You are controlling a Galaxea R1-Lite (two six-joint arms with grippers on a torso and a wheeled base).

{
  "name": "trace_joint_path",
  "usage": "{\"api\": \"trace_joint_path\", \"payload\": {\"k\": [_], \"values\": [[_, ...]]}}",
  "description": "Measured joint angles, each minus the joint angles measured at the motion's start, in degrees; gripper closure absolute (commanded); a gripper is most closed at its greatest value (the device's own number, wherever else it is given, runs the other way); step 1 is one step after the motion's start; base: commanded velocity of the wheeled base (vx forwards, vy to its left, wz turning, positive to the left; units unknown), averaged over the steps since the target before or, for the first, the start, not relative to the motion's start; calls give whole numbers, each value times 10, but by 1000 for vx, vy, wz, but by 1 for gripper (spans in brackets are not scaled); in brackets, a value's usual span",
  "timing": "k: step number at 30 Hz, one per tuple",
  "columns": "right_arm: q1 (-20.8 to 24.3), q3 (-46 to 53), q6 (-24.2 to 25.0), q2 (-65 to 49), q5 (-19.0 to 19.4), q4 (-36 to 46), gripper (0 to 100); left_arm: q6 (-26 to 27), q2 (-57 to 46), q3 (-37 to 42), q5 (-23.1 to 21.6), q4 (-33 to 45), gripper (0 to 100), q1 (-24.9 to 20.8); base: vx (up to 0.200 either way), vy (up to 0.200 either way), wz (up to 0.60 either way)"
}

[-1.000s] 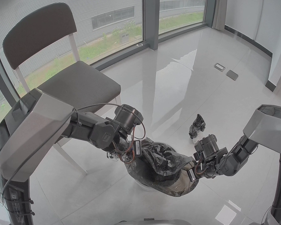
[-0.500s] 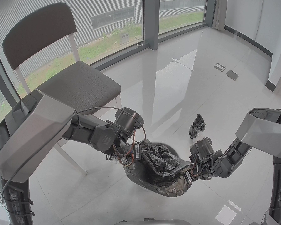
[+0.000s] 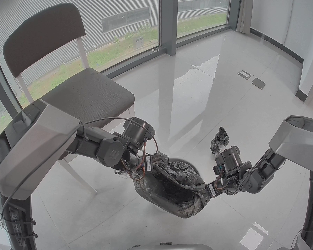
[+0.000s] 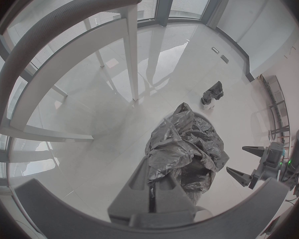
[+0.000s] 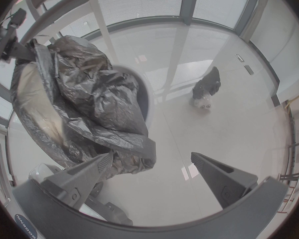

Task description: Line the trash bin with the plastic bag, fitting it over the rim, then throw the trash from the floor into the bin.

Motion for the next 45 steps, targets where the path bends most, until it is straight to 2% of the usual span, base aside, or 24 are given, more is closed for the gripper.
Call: {"api": "trace_joint_path", "payload": {"k": [5,6,24,32,45], "values": [[25,-4,-20,-4,5,-28,0,0,4,-1,1,-14,100,3,0,0,0],[28,-5,-24,-4,5,-31,0,0,4,-1,1,-14,0,3,0,0,0],[78,-7,-109,28,22,-103,0,0,2,-2,11,-26,0,23,0,0,0],[90,-10,-163,58,40,-138,0,1,-50,9,11,-24,0,28,0,0,0],[102,-61,-202,123,44,-156,0,1,-137,30,15,-25,0,27,0,0,0]]}}
